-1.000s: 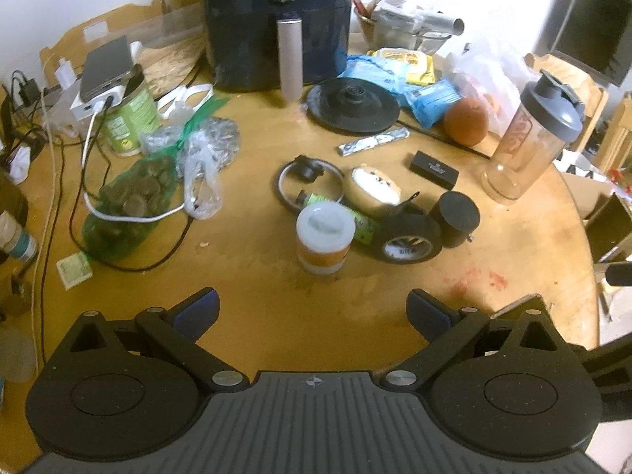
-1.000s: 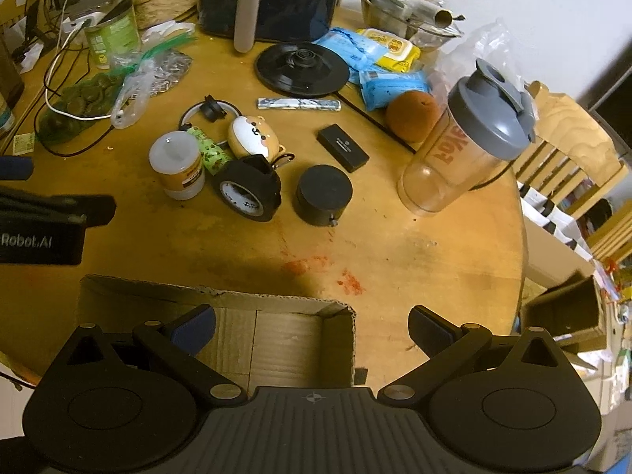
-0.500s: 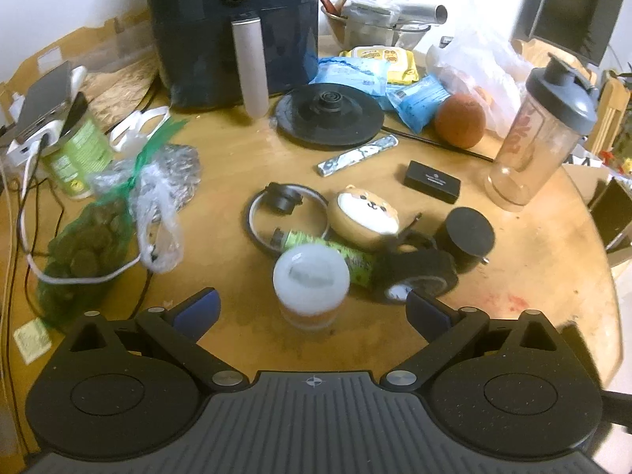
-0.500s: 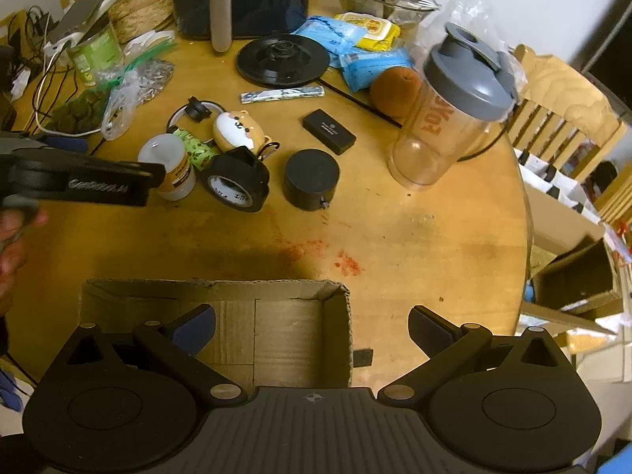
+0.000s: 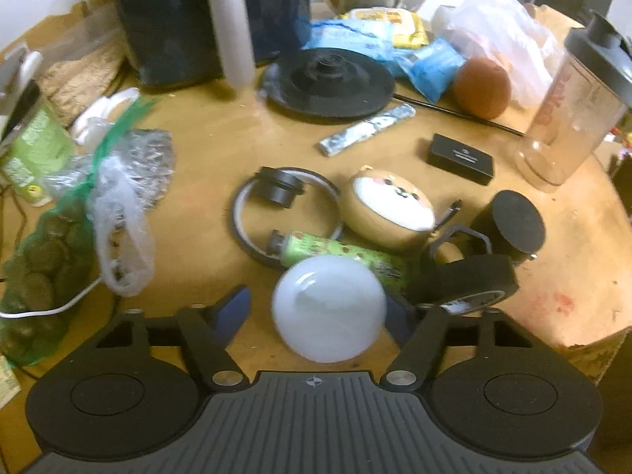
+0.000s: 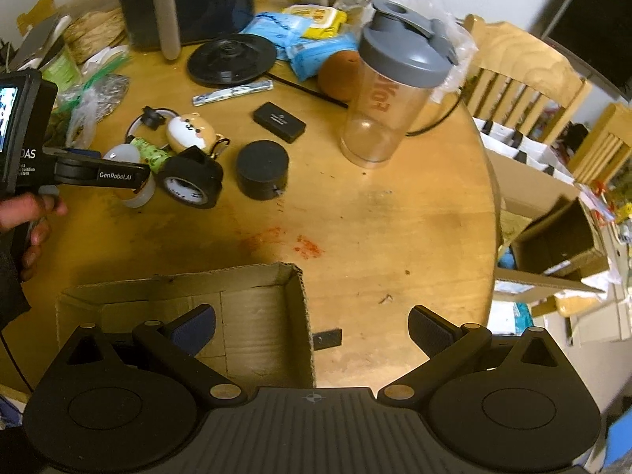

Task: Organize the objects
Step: 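Close the left gripper around the white-lidded jar, then lift the jar with the left gripper while the right gripper approaches the black round container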

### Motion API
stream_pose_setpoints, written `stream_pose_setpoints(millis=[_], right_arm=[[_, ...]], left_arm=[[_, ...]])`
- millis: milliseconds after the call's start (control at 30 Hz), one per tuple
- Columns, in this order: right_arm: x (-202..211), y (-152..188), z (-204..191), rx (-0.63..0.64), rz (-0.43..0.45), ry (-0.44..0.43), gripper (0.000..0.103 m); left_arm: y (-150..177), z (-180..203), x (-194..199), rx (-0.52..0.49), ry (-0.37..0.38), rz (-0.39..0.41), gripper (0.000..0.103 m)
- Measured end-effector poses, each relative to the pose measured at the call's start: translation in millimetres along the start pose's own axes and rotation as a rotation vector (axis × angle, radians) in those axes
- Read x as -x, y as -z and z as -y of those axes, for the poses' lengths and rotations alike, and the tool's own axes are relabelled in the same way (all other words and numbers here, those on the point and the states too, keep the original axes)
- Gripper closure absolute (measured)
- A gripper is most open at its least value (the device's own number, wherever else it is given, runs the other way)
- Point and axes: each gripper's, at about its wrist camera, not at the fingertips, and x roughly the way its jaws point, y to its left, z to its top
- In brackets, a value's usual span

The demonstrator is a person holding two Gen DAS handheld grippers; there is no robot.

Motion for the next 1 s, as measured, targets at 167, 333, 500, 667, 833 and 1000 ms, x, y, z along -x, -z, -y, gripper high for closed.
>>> stream_pose_setpoints(millis=[167,333,500,667,833,1000], right_arm=[[-2,1,-3,0.006,-0.004,-0.008,0.000],[-2,2,-5,0.006,-0.006,-0.013,0.000],[2,0,-10,0.006,0.014,-0.070,0.000],[4,-5,-23,0.056,0.032,-0.131,0.000],[2,-10,-27,0.095,0.035,-0.172,0.000],[1,-15,-22,0.121,0.051,-0.219,0.000]], left_arm=[[2,2,2,0.001,-0.014,0.008,0.050],[6,-3,15,0.011,-0.010,0.038,0.050],[8,-6,36,0.039,0.001,0.085,0.050],[11,-6,58,0.059,0.001,0.133,0.050],[17,-4,78,0.089,-0.014,0.168,0.050],[24,2,97,0.117,-0.031,0.192,0.050]])
